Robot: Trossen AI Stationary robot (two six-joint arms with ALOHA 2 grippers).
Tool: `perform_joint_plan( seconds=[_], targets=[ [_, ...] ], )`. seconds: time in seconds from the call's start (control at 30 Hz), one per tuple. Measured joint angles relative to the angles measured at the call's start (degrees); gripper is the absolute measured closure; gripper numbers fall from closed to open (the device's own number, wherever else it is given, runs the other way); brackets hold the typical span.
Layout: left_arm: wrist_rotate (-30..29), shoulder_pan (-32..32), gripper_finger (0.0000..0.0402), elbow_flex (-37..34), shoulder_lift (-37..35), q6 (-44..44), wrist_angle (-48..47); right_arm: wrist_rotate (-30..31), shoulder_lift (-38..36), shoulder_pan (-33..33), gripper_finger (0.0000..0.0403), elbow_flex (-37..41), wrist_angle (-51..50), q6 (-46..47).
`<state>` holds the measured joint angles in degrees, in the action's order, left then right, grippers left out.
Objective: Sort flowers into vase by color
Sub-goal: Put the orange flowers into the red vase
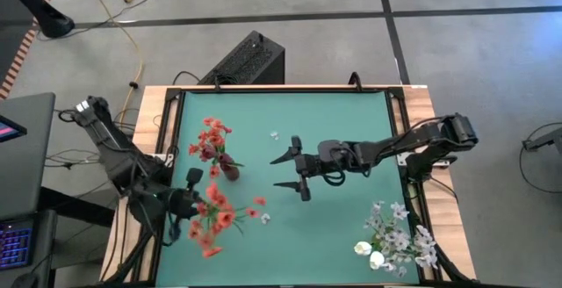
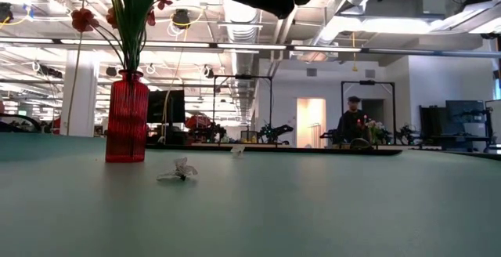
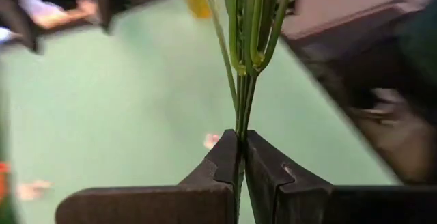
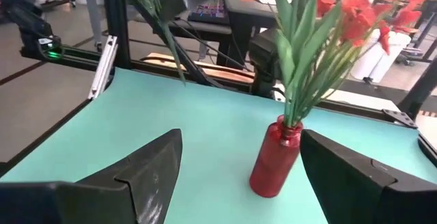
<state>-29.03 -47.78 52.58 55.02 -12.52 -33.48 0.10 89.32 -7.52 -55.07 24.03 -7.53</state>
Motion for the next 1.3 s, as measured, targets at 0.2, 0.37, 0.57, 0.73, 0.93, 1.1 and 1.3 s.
perform_joint_plan(
  seconds=[0.2,0.37,0.57,0.73,0.93,1.1,1.3],
  targets=[
    [-19.1,0.1,0.0401,-7.4,0.5,8.4,9.3,0.0,0.0,0.7,0.0081,0.0,-0.1,0.0],
    [-34.0,0.2,0.0401,-12.9,0.4,11.2,13.4,-0.1,0.0,0.9,0.0081,0.0,-0.6,0.0],
    [-40.9,1.5,0.0401,-17.7,0.5,7.5,15.2,-0.2,0.0,0.9,0.0081,0.0,-1.4,0.1],
    [-42.7,3.0,0.0401,-19.4,0.5,5.3,15.5,-0.2,0.0,0.9,0.0081,0.0,-1.3,0.1],
    [-43.9,4.0,0.0401,-19.4,0.0,7.1,18.6,-0.2,0.0,0.9,0.0081,0.0,-1.3,0.2],
    [-43.2,4.9,0.0401,-19.4,-0.6,2.8,20.0,-0.2,0.0,0.9,0.0081,0.0,-1.3,0.2],
    [-43.1,5.3,0.0401,-19.4,-0.6,-1.4,19.1,-0.2,0.0,0.9,0.0081,0.0,-1.3,0.1]
  ],
)
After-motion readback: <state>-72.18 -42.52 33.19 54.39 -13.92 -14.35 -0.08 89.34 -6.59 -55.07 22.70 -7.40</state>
